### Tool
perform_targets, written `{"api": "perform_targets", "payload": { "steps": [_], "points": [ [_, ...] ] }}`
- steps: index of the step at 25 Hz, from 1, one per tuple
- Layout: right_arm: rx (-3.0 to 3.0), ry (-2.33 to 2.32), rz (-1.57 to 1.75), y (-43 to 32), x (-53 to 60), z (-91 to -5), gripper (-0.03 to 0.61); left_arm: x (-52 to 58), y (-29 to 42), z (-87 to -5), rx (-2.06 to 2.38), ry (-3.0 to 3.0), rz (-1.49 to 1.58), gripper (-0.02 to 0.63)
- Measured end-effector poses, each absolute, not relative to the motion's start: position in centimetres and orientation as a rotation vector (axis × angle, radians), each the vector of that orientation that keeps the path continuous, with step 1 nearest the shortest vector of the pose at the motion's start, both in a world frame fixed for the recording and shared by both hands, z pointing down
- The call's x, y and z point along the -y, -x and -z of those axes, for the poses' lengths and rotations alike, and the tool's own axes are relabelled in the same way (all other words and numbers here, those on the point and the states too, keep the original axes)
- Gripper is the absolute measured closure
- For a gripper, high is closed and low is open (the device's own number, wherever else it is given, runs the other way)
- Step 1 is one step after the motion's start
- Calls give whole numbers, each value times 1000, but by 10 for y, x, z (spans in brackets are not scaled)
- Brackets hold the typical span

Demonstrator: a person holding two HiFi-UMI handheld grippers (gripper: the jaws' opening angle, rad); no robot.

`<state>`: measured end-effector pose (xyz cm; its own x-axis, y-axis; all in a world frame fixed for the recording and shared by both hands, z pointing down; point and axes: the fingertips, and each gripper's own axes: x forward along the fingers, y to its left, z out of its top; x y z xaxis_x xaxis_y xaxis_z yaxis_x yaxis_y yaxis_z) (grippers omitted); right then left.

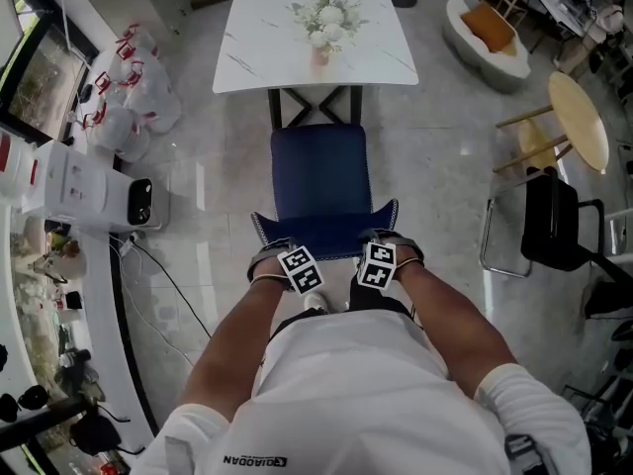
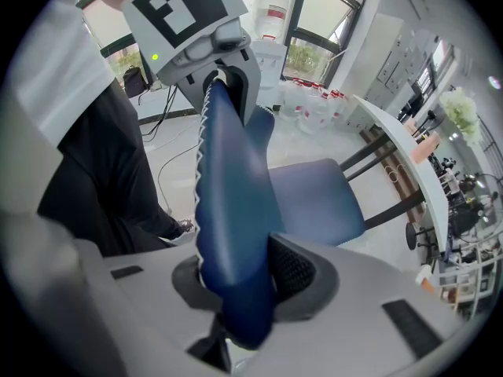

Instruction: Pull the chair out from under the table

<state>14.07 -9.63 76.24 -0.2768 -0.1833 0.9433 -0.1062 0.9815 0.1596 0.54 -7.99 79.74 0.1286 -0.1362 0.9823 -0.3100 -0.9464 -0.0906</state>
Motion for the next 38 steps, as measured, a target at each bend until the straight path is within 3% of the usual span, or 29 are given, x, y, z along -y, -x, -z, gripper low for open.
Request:
{"api": "perform_targets", "payload": {
  "steps": [38],
  "points": [
    [1849, -244, 25, -136, 11, -738, 476, -6, -3, -776, 373, -2254, -1910, 506]
  ]
}}
